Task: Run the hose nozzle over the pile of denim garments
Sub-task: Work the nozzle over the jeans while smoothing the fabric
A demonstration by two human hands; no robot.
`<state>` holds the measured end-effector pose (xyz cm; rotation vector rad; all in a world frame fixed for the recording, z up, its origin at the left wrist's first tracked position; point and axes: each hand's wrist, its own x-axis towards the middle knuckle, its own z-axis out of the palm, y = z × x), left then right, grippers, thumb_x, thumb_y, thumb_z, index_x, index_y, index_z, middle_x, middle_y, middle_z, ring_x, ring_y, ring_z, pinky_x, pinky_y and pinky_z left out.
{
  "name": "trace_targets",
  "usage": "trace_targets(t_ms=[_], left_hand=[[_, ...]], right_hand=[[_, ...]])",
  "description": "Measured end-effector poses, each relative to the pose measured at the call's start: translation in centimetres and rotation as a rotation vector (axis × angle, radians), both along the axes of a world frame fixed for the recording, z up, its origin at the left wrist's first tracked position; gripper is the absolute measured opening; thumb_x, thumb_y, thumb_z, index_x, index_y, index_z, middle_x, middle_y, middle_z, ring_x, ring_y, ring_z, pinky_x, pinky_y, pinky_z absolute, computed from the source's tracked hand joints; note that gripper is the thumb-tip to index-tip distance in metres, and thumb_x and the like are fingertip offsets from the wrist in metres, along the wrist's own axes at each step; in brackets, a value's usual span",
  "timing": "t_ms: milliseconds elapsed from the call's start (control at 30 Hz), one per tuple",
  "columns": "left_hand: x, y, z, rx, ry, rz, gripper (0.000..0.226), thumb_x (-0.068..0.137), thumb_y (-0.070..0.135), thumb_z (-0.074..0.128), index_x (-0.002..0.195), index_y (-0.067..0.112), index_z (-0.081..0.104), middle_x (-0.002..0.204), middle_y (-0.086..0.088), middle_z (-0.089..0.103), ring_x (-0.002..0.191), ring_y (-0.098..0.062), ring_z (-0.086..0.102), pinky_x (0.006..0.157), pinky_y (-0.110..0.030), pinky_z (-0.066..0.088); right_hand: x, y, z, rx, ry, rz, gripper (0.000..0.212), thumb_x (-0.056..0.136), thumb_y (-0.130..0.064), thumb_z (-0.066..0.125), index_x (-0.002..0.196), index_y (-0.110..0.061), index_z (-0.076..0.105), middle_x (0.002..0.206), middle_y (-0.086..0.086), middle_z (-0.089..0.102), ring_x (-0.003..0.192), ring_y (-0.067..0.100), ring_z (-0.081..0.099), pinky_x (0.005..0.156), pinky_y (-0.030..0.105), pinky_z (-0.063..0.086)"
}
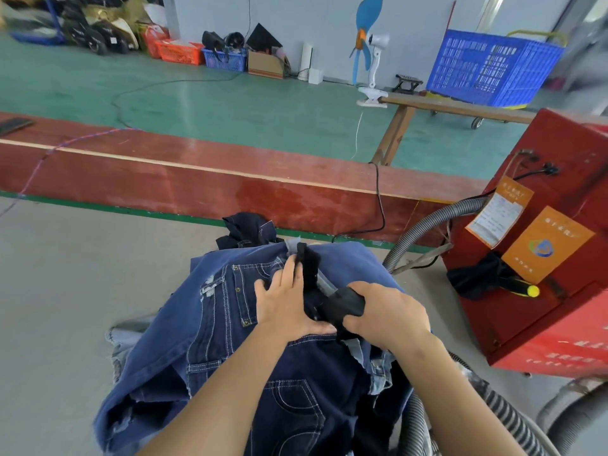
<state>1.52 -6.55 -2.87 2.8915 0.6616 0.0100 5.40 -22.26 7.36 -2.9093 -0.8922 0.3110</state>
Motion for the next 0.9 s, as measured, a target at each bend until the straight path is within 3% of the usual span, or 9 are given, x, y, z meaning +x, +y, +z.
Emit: trace_targets(t_ms=[100, 200, 300, 500, 633, 733, 900], left_hand=[[0.2, 0.1, -0.7, -0.035, 0.023, -0.010, 0.133, 0.051, 0.093, 0.050, 0.153, 0.028, -0.005, 0.156, 0.005, -0.025, 0.146, -0.021, -0.014, 0.111, -0.064, -0.004], [0.3, 0.4, -1.1, -0.075, 0.065, 0.010, 0.136, 0.049, 0.096, 0.049, 0.151, 0.033, -0.016, 0.155, 0.002, -0.034, 0.135, -0.028, -0.043, 0.104, -0.066, -0.021], [0.5, 0.4, -1.0, -0.118, 0.102, 0.007, 0.137, 0.049, 0.094, 0.053, 0.152, 0.031, -0.012, 0.155, 0.002, -0.033, 0.135, -0.030, -0.042, 0.104, -0.067, -0.020], [0.4, 0.4, -1.1, -0.128, 0.091, 0.006, 0.136, 0.050, 0.092, 0.055, 0.154, 0.028, -0.004, 0.157, 0.001, -0.029, 0.139, -0.029, -0.037, 0.106, -0.068, -0.017], [0.5, 0.5, -1.0, -0.123, 0.103, 0.007, 0.134, 0.051, 0.093, 0.053, 0.154, 0.027, 0.000, 0.157, 0.001, -0.030, 0.138, -0.030, -0.038, 0.105, -0.068, -0.018], [0.5, 0.5, -1.1, -0.131, 0.099, 0.005, 0.134, 0.051, 0.094, 0.051, 0.154, 0.029, -0.004, 0.157, 0.001, -0.029, 0.139, -0.030, -0.038, 0.105, -0.067, -0.018], [0.6, 0.5, -1.1, -0.145, 0.083, 0.000, 0.136, 0.049, 0.094, 0.054, 0.153, 0.032, -0.006, 0.158, 0.002, -0.025, 0.140, -0.030, -0.034, 0.106, -0.067, -0.017]], right_hand=[[-0.2, -0.7, 0.1, -0.014, 0.015, -0.003, 0.035, 0.085, -0.040, 0.056, 0.120, -0.039, 0.052, 0.084, -0.009, 0.058, 0.075, 0.017, 0.053, 0.050, 0.025, 0.035], [0.0, -1.8, 1.0, -0.032, 0.064, -0.010, 0.034, 0.082, -0.042, 0.057, 0.115, -0.043, 0.052, 0.079, -0.011, 0.058, 0.072, 0.016, 0.056, 0.059, 0.026, 0.044], [0.3, -3.1, 2.9, -0.002, 0.083, -0.049, 0.033, 0.077, -0.046, 0.061, 0.109, -0.043, 0.055, 0.074, -0.009, 0.061, 0.067, 0.017, 0.061, 0.071, 0.031, 0.055], [-0.2, -0.4, 4.1, 0.271, -0.230, -0.091, 0.043, 0.084, -0.045, 0.059, 0.126, -0.045, 0.047, 0.081, -0.012, 0.058, 0.073, 0.018, 0.056, 0.058, 0.028, 0.042], [-0.5, 3.0, 2.1, 0.156, -0.219, -0.030, 0.037, 0.088, -0.041, 0.055, 0.123, -0.033, 0.047, 0.080, -0.007, 0.056, 0.070, 0.020, 0.052, 0.050, 0.026, 0.035], [-0.7, 4.2, -0.1, 0.014, -0.152, -0.004, 0.033, 0.090, -0.034, 0.053, 0.122, -0.027, 0.049, 0.092, -0.001, 0.065, 0.081, 0.023, 0.062, 0.045, 0.025, 0.029], [0.0, 2.9, -0.2, -0.082, -0.038, -0.058, 0.034, 0.087, -0.036, 0.055, 0.121, -0.031, 0.053, 0.086, -0.005, 0.059, 0.076, 0.020, 0.055, 0.049, 0.024, 0.033]])
